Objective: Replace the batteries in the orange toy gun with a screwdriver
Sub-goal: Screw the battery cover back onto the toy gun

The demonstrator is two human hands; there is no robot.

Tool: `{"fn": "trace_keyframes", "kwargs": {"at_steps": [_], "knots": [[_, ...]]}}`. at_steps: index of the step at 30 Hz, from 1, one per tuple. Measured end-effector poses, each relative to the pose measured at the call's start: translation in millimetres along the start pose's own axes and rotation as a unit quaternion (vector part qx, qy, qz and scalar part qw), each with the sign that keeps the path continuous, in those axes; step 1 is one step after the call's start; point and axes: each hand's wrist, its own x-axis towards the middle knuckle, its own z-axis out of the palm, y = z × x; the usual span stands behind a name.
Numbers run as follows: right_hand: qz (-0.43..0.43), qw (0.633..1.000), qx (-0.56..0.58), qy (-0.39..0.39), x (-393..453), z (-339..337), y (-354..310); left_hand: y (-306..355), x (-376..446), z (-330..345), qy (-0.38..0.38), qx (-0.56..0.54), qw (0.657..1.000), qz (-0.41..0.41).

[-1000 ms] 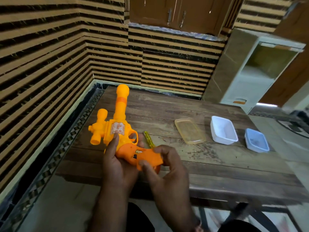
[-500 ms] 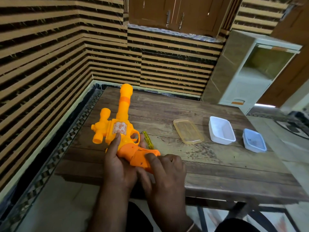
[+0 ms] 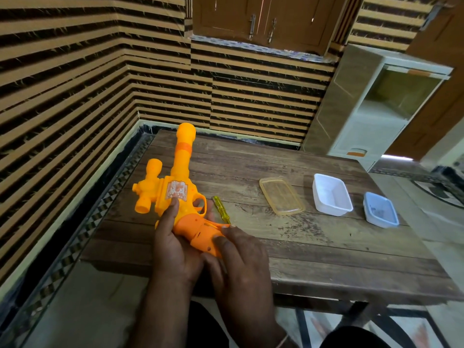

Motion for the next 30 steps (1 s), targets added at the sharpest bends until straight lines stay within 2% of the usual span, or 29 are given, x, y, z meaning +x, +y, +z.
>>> {"fn": "trace_keyframes", "kwargs": {"at_steps": [7, 12, 21, 30], "knots": [[0.031, 0.991, 0.124, -0.032, 3.7, -8.1, 1.6, 2.0, 1.6, -4.3, 0.01, 0.016, 1.0, -0.001], [0.028, 0.994, 0.104, -0.03, -2.8, 0.8, 6.2, 4.0, 1.4, -4.3, 0.042, 0.029, 0.999, 0.016], [0.036, 0.99, 0.136, 0.005, -2.9, 5.2, 2.6, 3.1, 2.9, -7.6, 0.014, 0.001, 1.0, 0.001], [0.031, 0.991, 0.126, -0.011, -9.6, 7.4, 6.1, 3.3, 1.2, -3.1, 0.027, 0.004, 1.0, -0.007]]}}
